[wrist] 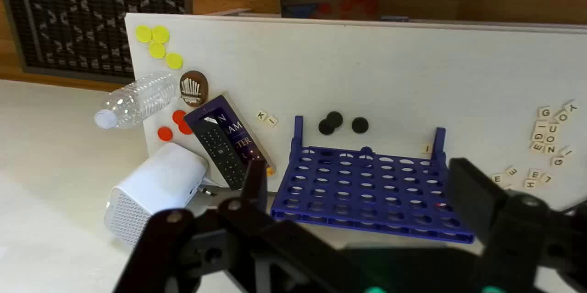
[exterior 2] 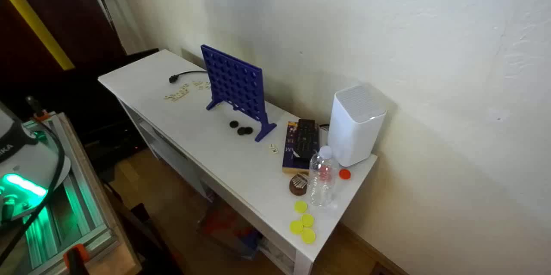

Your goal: Move the orange object to the right

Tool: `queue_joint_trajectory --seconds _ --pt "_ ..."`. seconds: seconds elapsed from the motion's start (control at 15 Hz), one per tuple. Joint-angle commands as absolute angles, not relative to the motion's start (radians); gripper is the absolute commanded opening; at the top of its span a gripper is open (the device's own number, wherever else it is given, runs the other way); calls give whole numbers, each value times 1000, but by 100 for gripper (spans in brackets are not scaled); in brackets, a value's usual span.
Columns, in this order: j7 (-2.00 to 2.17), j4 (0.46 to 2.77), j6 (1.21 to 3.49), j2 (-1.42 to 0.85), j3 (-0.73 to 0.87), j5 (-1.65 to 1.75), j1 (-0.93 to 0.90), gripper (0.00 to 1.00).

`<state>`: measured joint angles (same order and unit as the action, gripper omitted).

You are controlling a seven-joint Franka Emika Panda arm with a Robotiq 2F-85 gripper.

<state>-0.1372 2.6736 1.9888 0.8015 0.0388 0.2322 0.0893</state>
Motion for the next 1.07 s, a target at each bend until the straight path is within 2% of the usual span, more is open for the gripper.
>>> queue_joint_trajectory --seconds 0.0,0.47,0.67,0.8,1.0 --pt "-131 2671 1984 801 47 239 78 100" --pt "-81 2637 1979 759 16 216 65 100" --pt "63 2557 1969 664 -83 173 26 100" --pt "141 2462 1885 567 -144 121 -9 100" --pt "180 2311 1820 399 -158 -10 -57 100"
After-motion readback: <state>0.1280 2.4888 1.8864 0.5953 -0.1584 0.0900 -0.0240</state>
